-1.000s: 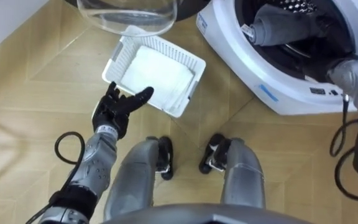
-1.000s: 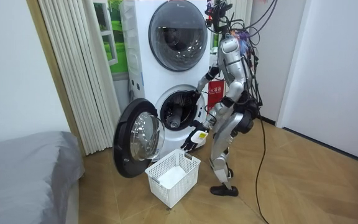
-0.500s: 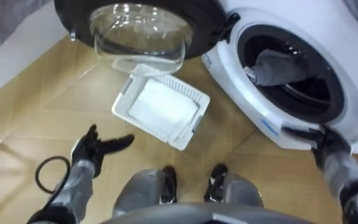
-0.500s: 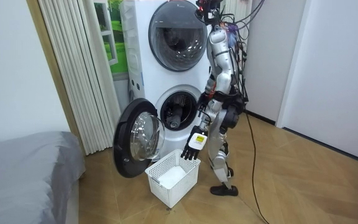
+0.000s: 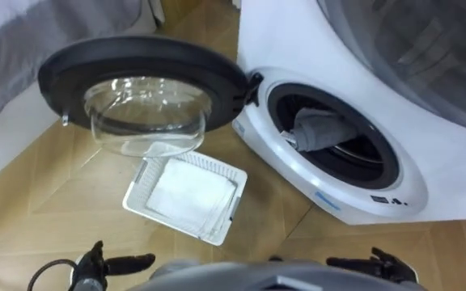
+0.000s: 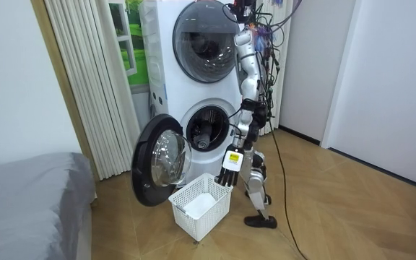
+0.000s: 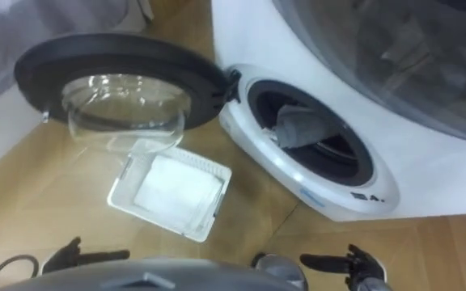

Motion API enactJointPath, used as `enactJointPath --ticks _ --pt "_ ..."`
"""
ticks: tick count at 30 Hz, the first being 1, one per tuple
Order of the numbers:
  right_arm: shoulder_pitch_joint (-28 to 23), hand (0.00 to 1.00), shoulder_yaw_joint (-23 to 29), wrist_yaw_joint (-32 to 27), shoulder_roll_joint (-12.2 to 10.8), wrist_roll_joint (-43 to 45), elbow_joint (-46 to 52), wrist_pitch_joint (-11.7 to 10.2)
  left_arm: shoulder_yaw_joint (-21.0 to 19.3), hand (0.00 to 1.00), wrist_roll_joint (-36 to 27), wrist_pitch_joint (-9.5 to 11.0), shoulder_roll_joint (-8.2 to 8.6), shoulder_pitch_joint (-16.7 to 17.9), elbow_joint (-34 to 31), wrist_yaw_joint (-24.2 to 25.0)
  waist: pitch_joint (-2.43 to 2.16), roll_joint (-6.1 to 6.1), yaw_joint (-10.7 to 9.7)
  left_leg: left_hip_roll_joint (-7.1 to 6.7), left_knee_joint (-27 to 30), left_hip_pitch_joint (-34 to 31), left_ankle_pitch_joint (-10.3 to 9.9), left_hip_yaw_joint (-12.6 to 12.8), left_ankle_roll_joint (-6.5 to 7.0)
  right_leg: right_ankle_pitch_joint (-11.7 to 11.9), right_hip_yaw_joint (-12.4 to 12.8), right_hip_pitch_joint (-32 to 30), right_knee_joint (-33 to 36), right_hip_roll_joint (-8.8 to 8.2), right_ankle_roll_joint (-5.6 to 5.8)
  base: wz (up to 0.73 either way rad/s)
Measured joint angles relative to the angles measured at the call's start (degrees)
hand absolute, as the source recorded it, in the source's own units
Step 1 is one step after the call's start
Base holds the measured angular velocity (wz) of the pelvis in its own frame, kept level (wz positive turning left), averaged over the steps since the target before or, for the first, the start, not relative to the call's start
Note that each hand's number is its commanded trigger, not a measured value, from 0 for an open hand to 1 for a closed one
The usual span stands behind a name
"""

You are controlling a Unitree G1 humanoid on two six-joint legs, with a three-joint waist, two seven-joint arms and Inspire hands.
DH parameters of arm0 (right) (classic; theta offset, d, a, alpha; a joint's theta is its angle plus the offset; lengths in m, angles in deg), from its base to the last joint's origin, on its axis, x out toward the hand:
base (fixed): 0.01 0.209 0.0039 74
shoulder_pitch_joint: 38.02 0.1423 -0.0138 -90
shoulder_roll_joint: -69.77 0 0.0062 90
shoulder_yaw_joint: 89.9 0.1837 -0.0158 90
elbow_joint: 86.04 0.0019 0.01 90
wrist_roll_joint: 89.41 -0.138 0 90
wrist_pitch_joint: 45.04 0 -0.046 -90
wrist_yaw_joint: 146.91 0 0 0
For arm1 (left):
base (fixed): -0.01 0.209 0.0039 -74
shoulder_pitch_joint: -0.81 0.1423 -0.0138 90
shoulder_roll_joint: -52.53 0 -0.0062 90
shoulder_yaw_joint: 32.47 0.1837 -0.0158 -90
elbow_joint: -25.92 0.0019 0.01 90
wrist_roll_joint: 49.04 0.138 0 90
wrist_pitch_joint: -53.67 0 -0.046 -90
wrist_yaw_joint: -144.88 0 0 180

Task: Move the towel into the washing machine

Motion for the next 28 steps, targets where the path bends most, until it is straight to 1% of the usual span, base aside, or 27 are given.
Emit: enactJointPath --ticks 2,4,5,6,8,9,10,11,12,13,14,15,16,17,18,19,20,21,22,23,24,25,26,27,28 --pt "-0.89 0.0 -0.24 0.09 -0.29 2.3 1.78 0.12 -0.26 0.0 0.06 -0.41 0.47 0.01 1.18 -0.04 0.02 0.1 0.38 -0.03 -0.54 1.19 0.26 -0.03 -0.39 0.0 1.29 0.57 0.04 0.43 0.0 -0.14" --pt "-0.86 0.0 -0.21 0.68 -0.97 3.06 2.05 -0.01 -0.62 0.0 0.03 -0.81 1.14 0.02 2.26 -0.14 0.17 0.04 0.25 0.14 -0.61 1.98 0.26 -0.24 -0.4 0.0 1.37 1.41 -0.21 0.73 0.0 -0.18" --pt "-0.88 0.0 -0.19 0.97 -1.27 3.2 2.03 -0.04 -0.93 0.0 0.04 -0.87 1.43 0.06 2.56 -0.19 0.14 -0.08 0.21 0.16 -0.62 2.31 0.26 -0.37 -0.4 0.0 1.36 1.9 -0.48 0.8 -0.01 -0.08" --pt "-1.0 0.0 -0.06 1.45 -1.74 3.2 1.82 -0.03 -1.45 0.0 0.03 -0.9 1.95 0.08 2.87 -0.33 0.23 -0.48 0.01 0.19 -0.65 2.94 0.26 -0.46 -0.4 -0.04 1.38 2.75 -0.98 0.91 -0.06 0.0" --pt "-1.14 0.0 -0.05 2.18 -2.09 3.21 1.43 0.04 -2.99 0.0 0.08 -1.06 2.81 0.05 3.09 -0.5 0.24 -0.88 -0.07 0.61 -0.74 3.94 0.27 -0.47 -0.4 -0.05 1.42 3.6 -0.94 1.34 -0.09 -0.05" --pt "-1.17 0.0 -0.05 2.42 -2.24 3.23 1.3 0.09 -3.54 0.0 0.09 -1.26 2.9 0.05 3.21 -0.51 0.17 -1.01 -0.05 0.7 -0.74 4.1 0.27 -0.47 -0.41 -0.05 1.44 3.71 -0.92 1.44 -0.09 -0.07" --pt "-1.18 0.0 0.06 2.49 -2.61 3.33 1.25 0.12 -4.87 0.0 0.21 -1.55 3.03 0.04 3.21 -0.54 0.29 -1.32 -0.08 0.85 -0.74 4.68 0.27 -0.52 -0.41 -0.05 1.46 4.2 -0.92 1.64 -0.09 -0.06" --pt "-1.29 0.0 0.31 2.48 -2.99 3.62 1.09 0.16 -5.52 0.0 0.21 -2.1 3.09 0.08 3.48 -0.75 0.24 -1.34 -0.13 0.99 -0.7 5.2 0.28 -0.61 -0.42 -0.05 1.63 4.67 -0.93 1.8 -0.1 -0.07" --pt "-1.28 0.0 0.42 2.48 -3.15 3.68 1.04 0.19 -5.98 0.0 0.2 -2.4 3.16 0.08 3.48 -0.79 0.29 -1.45 -0.17 1.06 -0.67 5.6 0.28 -0.62 -0.44 -0.04 1.88 5.02 -0.93 1.88 -0.12 -0.09" --pt "-1.43 0.0 0.41 2.48 -3.36 3.72 0.99 0.27 -6.5 0.0 0.17 -2.99 3.19 0.14 3.49 -0.88 0.3 -1.5 -0.24 1.07 -0.11 5.99 0.28 -0.59 -0.44 0.0 2.88 5.68 -0.98 1.9 -0.19 0.0" --pt "-1.39 0.0 0.4 2.44 -3.74 3.72 1.07 0.57 -7.26 0.0 -0.05 -3.23 3.09 0.03 3.61 -1.02 0.59 -2.53 -0.41 0.73 3.88 4.93 0.19 -0.3 -0.61 0.33 4.8 6.91 -1.36 0.69 -0.72 0.12" --pt "-1.39 0.0 0.4 2.44 -4.06 3.76 1.11 0.7 -7.62 0.0 -0.29 -3.18 2.9 -0.02 3.52 -1.22 1.45 -3.69 -0.65 0.2 7.07 2.65 -0.98 -0.39 -1.63 0.5 7.37 7.71 -1.96 -0.56 -0.98 0.56" --pt "-1.81 0.0 1.06 2.29 -4.25 4.22 1.02 0.73 -7.27 0.0 -0.21 -3.07 2.63 -0.76 3.2 -1.43 0.94 -4.68 -1.34 -1.35 5.55 -2.26 -1.08 -2.1 -2.03 0.48 11.52 7.77 -2.14 -2.19 -0.96 1.0" --pt "-2.49 0.0 3.57 2.05 -4.63 4.23 0.35 1.05 -6.66 0.0 0.44 -3.18 2.6 -1.49 1.68 -1.54 0.67 -3.96 -1.43 -1.57 2.45 -6.06 3.13 -0.29 0.43 -0.44 11.11 6.54 -1.01 -3.24 0.24 0.8" --pt "-2.49 0.0 4.44 1.72 -4.79 4.24 -0.26 1.41 -6.55 0.0 0.94 -3.06 2.68 -1.0 1.09 -2.03 0.27 -4.53 -0.12 -2.3 2.05 -5.31 4.24 0.53 0.82 -0.99 10.64 6.14 -0.59 -3.98 1.07 0.17" --pt "-2.02 0.0 4.57 1.65 -4.39 4.31 -0.85 1.79 -6.69 0.0 1.65 -3.14 3.01 -0.14 1.18 -2.82 0.38 -4.46 1.46 -2.34 1.7 -3.76 4.34 1.14 0.97 -1.28 8.74 6.48 -1.0 -3.41 1.45 -0.51" --pt "-1.93 0.0 4.51 1.73 -4.31 4.55 -0.82 1.87 -6.99 0.0 2.41 -3.63 2.95 -0.07 1.33 -3.17 0.69 -4.03 2.23 -2.29 1.5 -2.79 4.32 0.35 0.99 -1.47 8.58 6.37 -1.38 -2.77 1.16 -0.61" --pt "-1.85 0.0 4.27 1.78 -4.35 4.76 -0.57 1.83 -7.25 0.0 4.07 -4.57 2.9 0.6 1.7 -3.6 0.77 -3.58 2.75 -1.85 1.35 -1.21 4.31 -2.96 0.98 -1.08 8.42 5.49 -2.35 -0.69 0.1 -0.54" --pt "-1.33 0.0 4.26 1.69 -4.39 4.95 -0.6 2.28 -7.86 0.0 5.29 -5.46 2.69 0.63 2.08 -3.7 0.87 -3.19 2.83 -1.55 0.97 0.07 4.27 -4.82 0.9 1.48 8.09 3.98 -3.85 1.19 -1.4 -0.4" --pt "-0.93 0.0 4.26 1.69 -4.37 4.94 -0.6 2.67 -8.35 0.0 5.59 -5.74 2.85 0.55 2.21 -3.58 1.05 -3.23 2.62 -1.71 0.59 0.57 4.17 -4.75 0.74 2.75 7.35 3.16 -3.86 1.63 -2.88 0.0" --pt "-0.95 0.0 4.37 1.67 -4.2 4.95 -0.6 3.13 -8.75 0.0 6.02 -5.93 3.65 0.73 2.56 -3.58 0.51 -2.48 1.18 -1.44 -0.46 1.96 3.96 -4.56 0.44 2.73 6.24 3.73 -2.46 1.59 -2.66 0.27" --pt "-0.5 0.0 4.37 1.81 -4.23 4.96 -0.62 3.59 -8.78 0.0 6.32 -5.89 3.77 -0.22 2.58 -3.55 0.62 -2.31 0.26 -1.35 -1.51 2.95 3.95 -4.15 0.42 2.31 6.12 4.4 -2.37 1.86 -2.69 0.3" --pt "0.28 0.0 4.33 1.93 -4.19 5.27 -0.68 4.11 -9.03 0.0 6.37 -5.83 3.73 -1.16 2.5 -3.58 0.5 -2.25 0.16 -1.17 -1.9 3.15 3.82 -4.06 0.2 2.07 6.06 4.39 -2.25 2.07 -2.96 0.11" --pt "0.57 0.0 4.33 2.06 -4.19 5.54 -0.63 4.47 -9.27 0.0 6.38 -5.82 3.71 -1.58 2.44 -3.58 0.57 -2.27 0.15 -1.07 -1.93 3.19 3.8 -4.05 0.16 2.02 6.07 4.38 -2.18 2.16 -3.03 -0.04" --pt "0.78 0.0 4.33 2.53 -4.14 5.67 -0.62 5.05 -9.35 0.0 6.38 -5.87 3.68 -2.04 2.4 -3.61 0.61 -2.23 0.05 -0.88 -2.04 3.49 3.58 -4.05 -0.18 1.84 6.07 4.38 -1.82 2.39 -3.2 -0.04"
